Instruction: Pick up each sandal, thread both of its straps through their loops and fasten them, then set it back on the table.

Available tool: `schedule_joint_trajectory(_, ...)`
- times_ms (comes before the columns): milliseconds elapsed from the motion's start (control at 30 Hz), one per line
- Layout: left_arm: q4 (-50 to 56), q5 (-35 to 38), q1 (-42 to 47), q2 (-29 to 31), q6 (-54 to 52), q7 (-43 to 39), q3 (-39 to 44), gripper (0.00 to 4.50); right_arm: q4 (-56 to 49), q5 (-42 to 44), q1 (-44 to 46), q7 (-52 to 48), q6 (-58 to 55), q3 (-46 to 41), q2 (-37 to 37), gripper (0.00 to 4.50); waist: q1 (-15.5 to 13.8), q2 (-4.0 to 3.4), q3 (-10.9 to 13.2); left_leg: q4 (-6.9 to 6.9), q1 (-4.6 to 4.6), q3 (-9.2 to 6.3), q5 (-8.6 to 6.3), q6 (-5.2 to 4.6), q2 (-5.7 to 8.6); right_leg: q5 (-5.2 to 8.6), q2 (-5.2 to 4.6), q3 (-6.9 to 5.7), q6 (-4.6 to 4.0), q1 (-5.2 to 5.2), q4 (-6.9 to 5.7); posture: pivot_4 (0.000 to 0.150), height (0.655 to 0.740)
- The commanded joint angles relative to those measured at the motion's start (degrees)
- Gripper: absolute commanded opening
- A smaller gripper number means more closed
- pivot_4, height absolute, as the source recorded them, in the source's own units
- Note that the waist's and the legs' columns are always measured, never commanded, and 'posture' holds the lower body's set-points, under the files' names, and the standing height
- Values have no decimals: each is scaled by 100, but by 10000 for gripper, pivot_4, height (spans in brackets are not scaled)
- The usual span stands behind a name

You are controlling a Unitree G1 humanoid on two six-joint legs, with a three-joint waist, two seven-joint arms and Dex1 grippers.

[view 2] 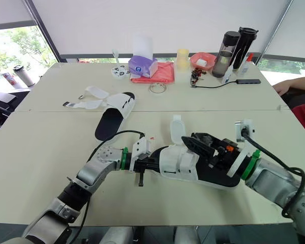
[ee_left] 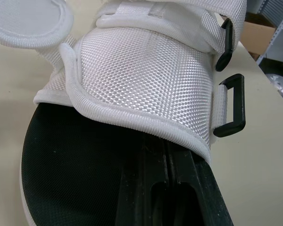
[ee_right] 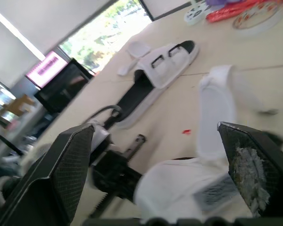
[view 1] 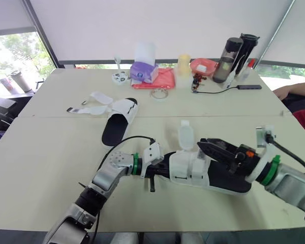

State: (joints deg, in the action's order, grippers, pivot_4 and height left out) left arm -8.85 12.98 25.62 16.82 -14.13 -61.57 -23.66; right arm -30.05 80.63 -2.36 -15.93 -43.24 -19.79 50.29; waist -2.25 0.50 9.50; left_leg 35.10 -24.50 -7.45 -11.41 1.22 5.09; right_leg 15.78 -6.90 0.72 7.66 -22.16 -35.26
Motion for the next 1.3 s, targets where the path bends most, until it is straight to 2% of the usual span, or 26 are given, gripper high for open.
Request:
schedule_joint_trajectory(33, -322, -287, -29, 49, -65, 70, -101, 0, 349, -941, 485, -79, 46, 211, 138, 44601, 2, -1, -1, 0, 1, 0, 0, 1, 0, -1, 0, 0, -2, 0, 0, 1500, 7400)
schedule_joint_trajectory(200, -480, -344, 55, -28, 50, 97, -129, 0, 1243, -1714, 1411, -350, -380, 823, 107, 44601, -5, -7, -1, -1, 0, 1, 0, 0, 1, -2, 0, 1, -3, -1, 0, 1500, 7400)
schedule_joint_trajectory(367, -539, -375, 86, -84, 111, 167, -83, 0, 1812, -1514, 2081, -629, -1180, 868, 26, 44601, -23, -7, -1, 2, -1, 0, 3, -4, 5, -4, -1, 1, -2, 0, 0, 1500, 7400)
schedule_joint_trajectory(600, -475, -386, 9, -75, 110, 211, -39, 0, 2171, -1653, 2372, -1165, -1854, 885, 49, 44601, -8, -8, -1, 2, -1, 1, 3, -5, 5, -8, 0, 1, 6, 0, -1, 1500, 7400)
schedule_joint_trajectory(633, -460, -384, 1, -76, 102, 216, -37, 0, 2170, -1672, 2380, -1207, -1901, 867, 29, 39378, -7, -8, -1, 2, -1, 0, 3, -5, 5, -8, 0, 1, 6, 0, -2, 1500, 7400)
schedule_joint_trajectory(667, -444, -380, -10, -77, 93, 224, -34, 0, 2156, -1707, 2379, -1249, -1933, 860, 16, 36629, -7, -7, -1, 2, -1, 1, 3, -5, 5, -8, 0, 1, 6, 0, -2, 1500, 7400)
schedule_joint_trajectory(800, -391, -373, -41, -73, 70, 242, -40, 0, 2069, -1795, 2376, -1345, -2016, 875, -77, 16268, -6, -7, -1, 2, -1, 1, 3, -5, 5, -9, 0, 1, 8, -1, -2, 1500, 7400)
schedule_joint_trajectory(867, -379, -365, -46, -76, 72, 256, -30, 0, 2069, -1772, 2434, -1319, -2088, 834, -139, 4549, -4, -7, -1, 2, -1, 1, 3, -5, 5, -10, 0, 1, 9, -1, -3, 1500, 7400)
schedule_joint_trajectory(900, -383, -364, -38, -77, 74, 259, -26, 0, 2081, -1776, 2450, -1319, -2114, 809, -150, 358, -4, -7, -1, 2, -1, 1, 3, -5, 5, -10, 0, 1, 10, -2, -4, 1500, 7400)
schedule_joint_trajectory(1100, -390, -368, -30, -76, 83, 260, -25, 0, 1903, -1706, 2375, -1542, -2067, 562, -198, 358, -8, -8, -1, 2, -1, 1, 3, -5, 5, -11, 0, 1, 11, -2, -5, 1500, 7400)
schedule_joint_trajectory(1233, -393, -366, -12, -80, 69, 240, -38, 0, 1689, -915, 2222, -1866, -1915, -207, -523, 358, -8, -9, 0, 1, -2, 0, 3, -4, 5, -11, 2, 1, 13, 9, -5, 1500, 7400)
schedule_joint_trajectory(1300, -411, -372, 0, -82, 86, 228, -45, 0, 1725, -751, 2265, -1705, -1869, -383, -712, 358, -1, -10, 0, 1, -1, 2, 3, -5, 5, -12, 2, 3, 14, 17, -7, 1500, 7400)
